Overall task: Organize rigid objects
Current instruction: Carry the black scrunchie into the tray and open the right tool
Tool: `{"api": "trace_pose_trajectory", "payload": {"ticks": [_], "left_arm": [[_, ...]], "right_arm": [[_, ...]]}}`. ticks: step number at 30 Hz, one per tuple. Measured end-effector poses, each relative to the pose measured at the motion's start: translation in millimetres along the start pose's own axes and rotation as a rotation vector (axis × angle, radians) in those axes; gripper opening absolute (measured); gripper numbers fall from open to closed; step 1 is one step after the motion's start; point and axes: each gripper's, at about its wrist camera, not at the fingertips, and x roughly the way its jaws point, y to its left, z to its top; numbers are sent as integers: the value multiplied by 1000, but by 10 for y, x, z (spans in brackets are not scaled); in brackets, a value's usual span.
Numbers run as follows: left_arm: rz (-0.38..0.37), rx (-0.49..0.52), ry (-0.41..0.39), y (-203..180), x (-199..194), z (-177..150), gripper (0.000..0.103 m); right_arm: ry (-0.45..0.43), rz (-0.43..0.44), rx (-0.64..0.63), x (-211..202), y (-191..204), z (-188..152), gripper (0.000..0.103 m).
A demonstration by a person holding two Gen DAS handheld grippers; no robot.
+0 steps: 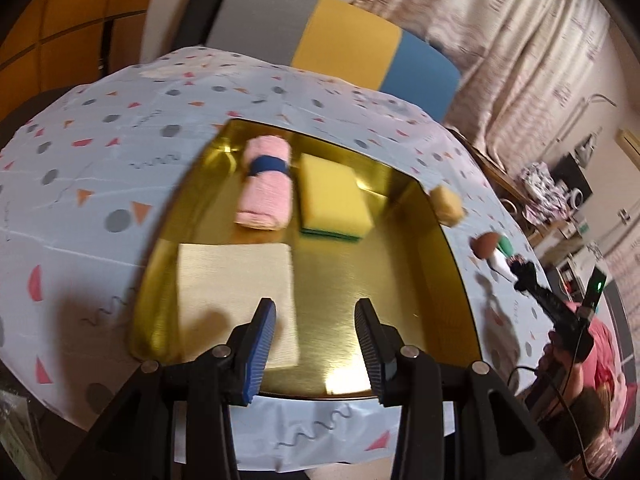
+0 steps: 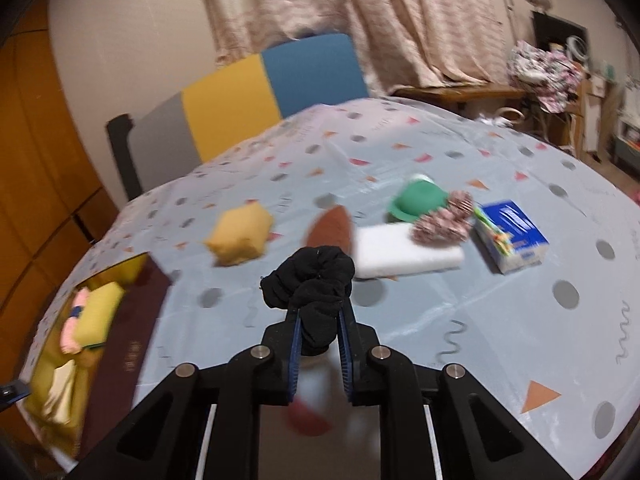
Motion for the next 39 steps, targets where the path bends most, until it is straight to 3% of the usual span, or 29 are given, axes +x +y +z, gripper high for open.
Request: {"api": "trace_pose_trajectory", "payload": {"ticks": [6, 10, 16, 25, 26, 28, 30, 32, 39], "left_arm": [[-21, 18, 11, -67, 35, -51, 41], [-23, 5, 2, -27, 11, -44, 41], [-17, -14, -16, 67, -54, -8, 41], [-16, -46, -33, 196, -132, 40, 41], [-18, -47, -31, 195, -130, 37, 41], [-19, -47, -31, 192, -127, 30, 41], [-23, -43, -29, 183, -124, 20, 41], [-30, -41, -34, 173, -130, 9, 41], [-84, -41, -14, 107, -79, -36, 41]], "right_arm": [[14, 137, -50, -66, 613, 80, 17], [66, 228, -142, 19, 1262, 121, 17], [172, 264, -274, 379, 2040, 123, 17], [295, 239, -283, 1052, 2394, 150, 18], [305, 240, -282, 1101, 2409, 150, 19], [315, 217, -283, 1193, 2425, 144, 32], [312, 206, -270, 1214, 2418, 156, 61], [278, 214, -253, 1140, 2377, 194, 68], [212, 235, -247, 739, 2168, 217, 72]]}}
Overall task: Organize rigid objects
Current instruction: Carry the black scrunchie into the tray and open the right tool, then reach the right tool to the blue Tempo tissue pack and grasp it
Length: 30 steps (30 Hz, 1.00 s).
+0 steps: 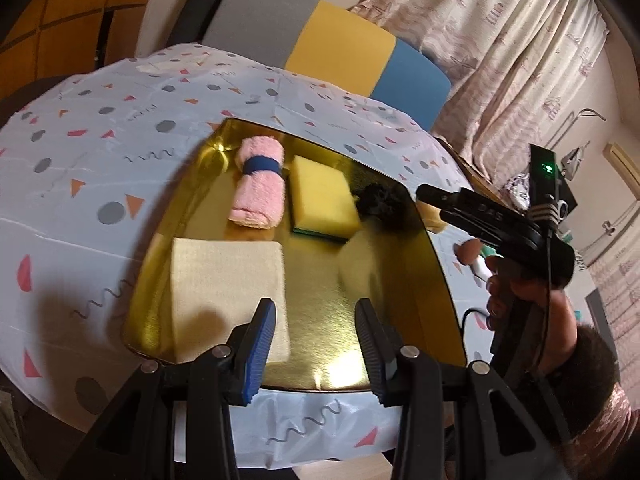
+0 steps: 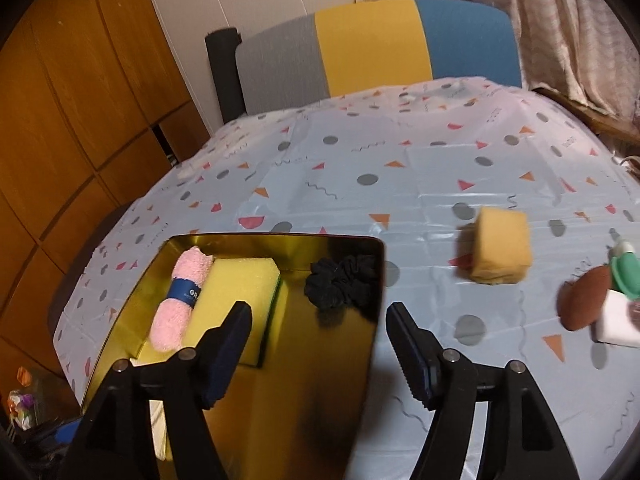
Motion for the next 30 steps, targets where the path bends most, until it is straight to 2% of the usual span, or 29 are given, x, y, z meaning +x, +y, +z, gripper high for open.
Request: {"api": "trace_pose_trajectory", "payload": {"ticks": [4, 8, 17, 23, 30], "left_arm": [[-43, 18, 6, -108, 20, -19, 41], [-45, 48, 14, -216, 48, -46, 41], [-56, 101, 47, -412, 134, -105, 41], [-72, 170, 82, -698, 246, -183, 42], [-94, 279, 129, -1116, 379, -279, 43]], "right_arm": [[-51, -28, -38, -287, -59, -145, 77], [-65, -54, -48, -473, -165, -322, 77], [0, -128, 34, -564, -609, -809, 77], [17, -188, 85, -674, -1019, -1078, 77], [-9, -295, 179, -929, -1643, -1185, 80]]}}
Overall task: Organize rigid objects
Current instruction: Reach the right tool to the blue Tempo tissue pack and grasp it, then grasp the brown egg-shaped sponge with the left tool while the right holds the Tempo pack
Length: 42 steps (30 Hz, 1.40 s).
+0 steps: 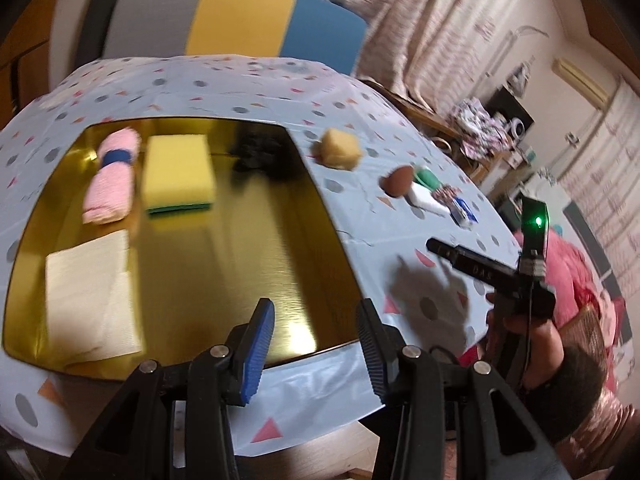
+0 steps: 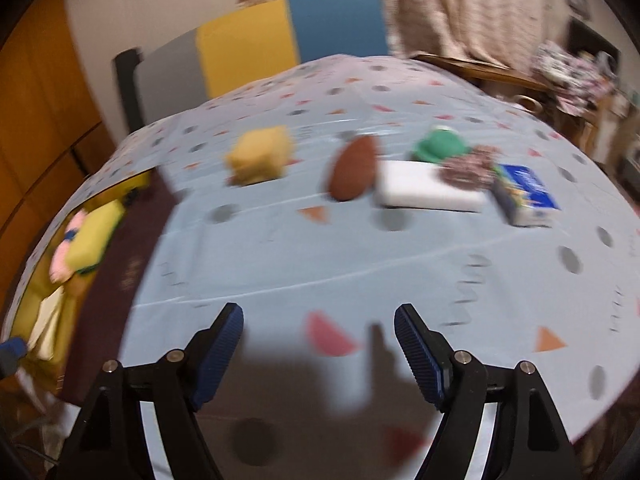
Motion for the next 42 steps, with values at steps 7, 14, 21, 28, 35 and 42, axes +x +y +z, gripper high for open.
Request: {"api": "trace_pose_trajectory", "payload": {"ticks": [7, 14, 21, 28, 35, 42], "left_arm": [[-17, 80, 33, -352, 126, 67, 43], [-12, 121, 45, -570, 202, 169, 43], [-7, 133, 63, -717, 293, 289, 43], [-20, 136, 67, -943, 468, 504, 43], [-24, 175, 100, -1288, 810, 650, 43], [53, 204, 103, -1644, 1329, 1012, 46]], "right_arm": [[-53, -170, 94, 2, -850, 256, 80], [-79, -248, 190, 156, -1550, 754, 82], [-48, -270, 126, 512, -1648, 918, 82], [-21, -220, 194, 664, -1853, 824, 58], [-65, -191, 204, 627, -1849, 749, 54], [-126, -212, 187, 545, -1790, 709, 54]]}}
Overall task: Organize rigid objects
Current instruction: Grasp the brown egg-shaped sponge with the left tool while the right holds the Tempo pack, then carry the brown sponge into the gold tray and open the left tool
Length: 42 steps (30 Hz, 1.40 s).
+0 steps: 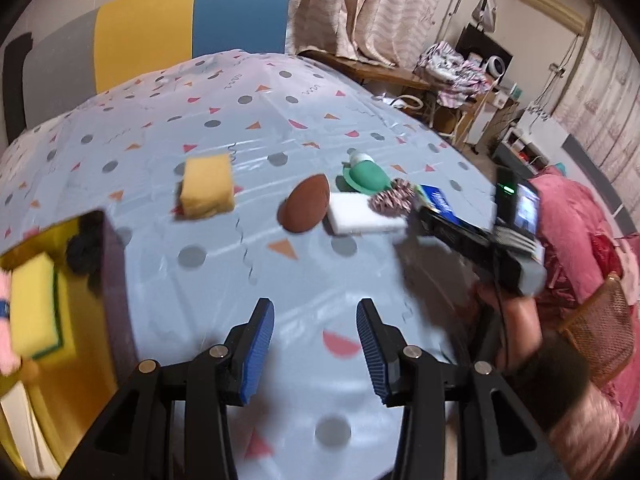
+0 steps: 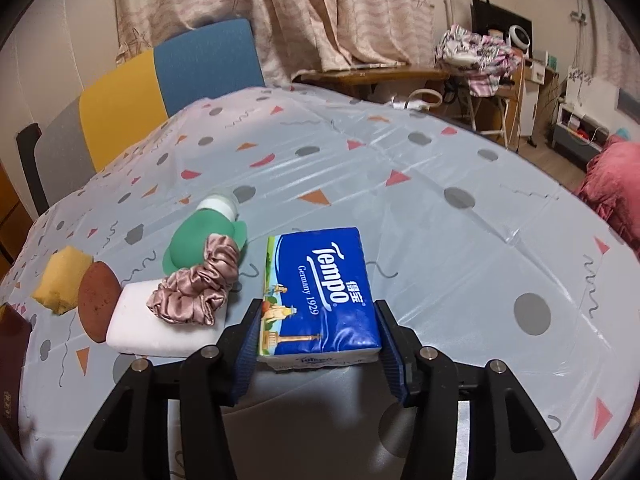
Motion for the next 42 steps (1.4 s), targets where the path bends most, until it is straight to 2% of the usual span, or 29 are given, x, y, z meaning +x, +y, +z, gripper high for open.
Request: {"api": "trace_pose_trajectory", "payload": {"ticks": [1, 11, 16, 19, 22, 24, 28, 37, 42], "left_arm": [[4, 0, 7, -29, 94, 76, 48], [56, -6, 71, -109, 1044, 641, 48], [82, 2, 94, -79, 1399, 756, 48], [116, 16, 69, -64, 1500, 813, 48], [154, 49, 36, -53, 1539, 846, 48], [129, 37, 22, -4, 1535, 836, 48], [111, 26, 18, 66, 1510, 819, 39], [68, -35, 3, 152, 1361, 735, 36], [42, -87, -18, 180, 1156, 632, 36]], "right_arm": [[-8, -2, -2, -13, 3, 0, 54], [-25, 12, 36, -6, -86, -5, 54], [-20, 30, 64, 26, -143, -16, 54], [-15, 35, 83, 47, -184, -20, 54], [-13, 32, 83, 57, -177, -15, 54], [-14, 30, 81, 58, -172, -16, 54], [-13, 25, 77, 66, -162, -17, 54], [-17, 12, 73, 66, -153, -30, 54], [-17, 1, 68, 64, -143, -32, 54]]}}
